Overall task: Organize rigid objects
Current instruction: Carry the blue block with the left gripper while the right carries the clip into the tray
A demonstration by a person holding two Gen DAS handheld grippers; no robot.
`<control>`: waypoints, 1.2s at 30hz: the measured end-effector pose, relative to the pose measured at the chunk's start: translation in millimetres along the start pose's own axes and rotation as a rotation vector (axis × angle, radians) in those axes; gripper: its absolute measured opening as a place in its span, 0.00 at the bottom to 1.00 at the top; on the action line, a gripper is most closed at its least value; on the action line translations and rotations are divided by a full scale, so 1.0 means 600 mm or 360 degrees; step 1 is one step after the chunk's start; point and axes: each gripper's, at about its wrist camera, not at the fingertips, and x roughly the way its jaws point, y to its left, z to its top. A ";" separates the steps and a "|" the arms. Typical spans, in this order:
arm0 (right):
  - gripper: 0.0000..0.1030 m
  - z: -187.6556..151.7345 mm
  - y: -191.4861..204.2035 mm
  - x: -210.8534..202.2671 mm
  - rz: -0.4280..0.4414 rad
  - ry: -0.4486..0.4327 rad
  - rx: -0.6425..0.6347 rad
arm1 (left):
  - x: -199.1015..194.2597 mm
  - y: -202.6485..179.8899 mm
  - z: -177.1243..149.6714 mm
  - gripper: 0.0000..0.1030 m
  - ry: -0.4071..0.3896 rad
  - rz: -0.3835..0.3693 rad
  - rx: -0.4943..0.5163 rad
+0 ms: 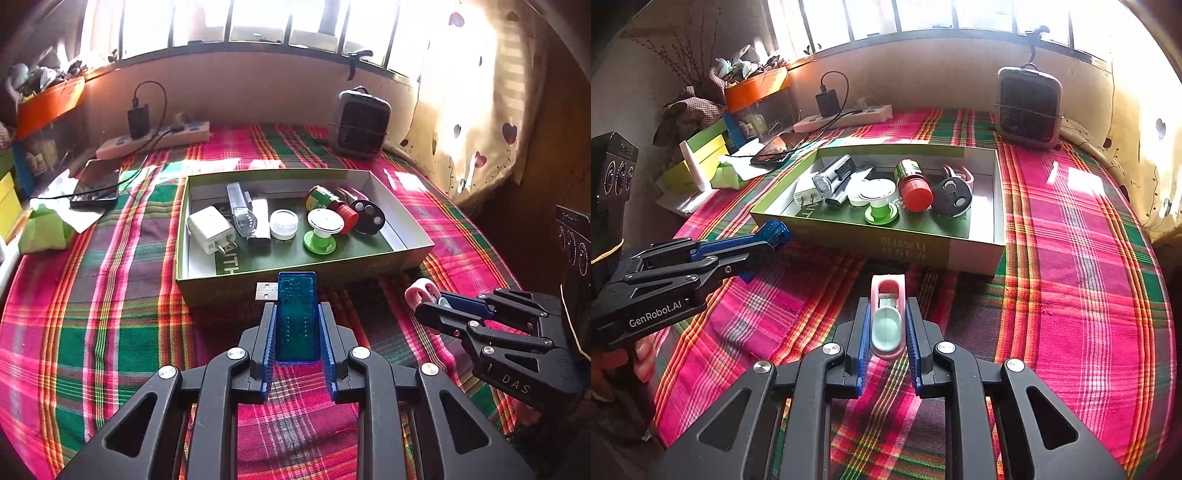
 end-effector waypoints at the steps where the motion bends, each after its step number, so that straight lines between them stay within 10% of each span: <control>1: 0.18 0.002 0.000 -0.002 -0.0003 -0.0006 0.0000 | -0.003 0.001 0.003 0.20 -0.0008 -0.0007 -0.0009; 36: 0.18 0.117 -0.087 0.036 -0.0125 -0.0114 0.0214 | 0.063 0.023 0.090 0.20 -0.0012 -0.0045 -0.0058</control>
